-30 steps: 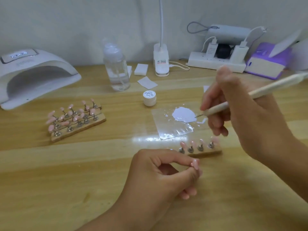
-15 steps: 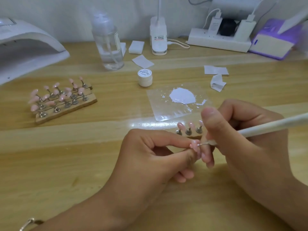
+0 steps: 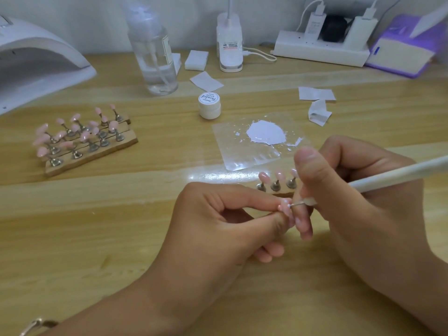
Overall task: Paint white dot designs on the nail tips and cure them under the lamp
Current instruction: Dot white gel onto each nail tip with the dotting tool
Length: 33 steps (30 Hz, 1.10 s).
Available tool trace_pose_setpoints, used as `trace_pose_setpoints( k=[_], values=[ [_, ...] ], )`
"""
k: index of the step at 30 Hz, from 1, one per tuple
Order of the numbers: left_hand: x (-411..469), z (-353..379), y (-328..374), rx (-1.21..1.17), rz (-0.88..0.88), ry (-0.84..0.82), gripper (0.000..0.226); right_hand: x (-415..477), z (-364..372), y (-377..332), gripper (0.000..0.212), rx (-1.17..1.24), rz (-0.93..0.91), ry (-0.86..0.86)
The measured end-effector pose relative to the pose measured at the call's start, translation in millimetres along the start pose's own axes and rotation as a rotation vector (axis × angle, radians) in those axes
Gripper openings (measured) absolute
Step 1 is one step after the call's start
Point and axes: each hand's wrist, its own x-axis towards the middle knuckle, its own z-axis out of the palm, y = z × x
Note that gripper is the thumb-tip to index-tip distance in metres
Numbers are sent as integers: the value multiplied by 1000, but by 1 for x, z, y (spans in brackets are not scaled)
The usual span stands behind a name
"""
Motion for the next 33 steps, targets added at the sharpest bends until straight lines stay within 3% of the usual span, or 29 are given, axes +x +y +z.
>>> trace_pose_setpoints(
  k=[19,24,28,33],
  values=[
    [0,0,0,1,-19,25,9,0,0,0,43,-3,21,-9],
    [0,1,1,-4,-47,63,9,14,-6,-12,38,71,-10,133],
    [0,1,0,2,-64,70,11,47,-21,-20,38,-87,-38,108],
    [0,2,2,-22,-83,70,5,93,-35,-10,46,-585,15,-172]
  ],
)
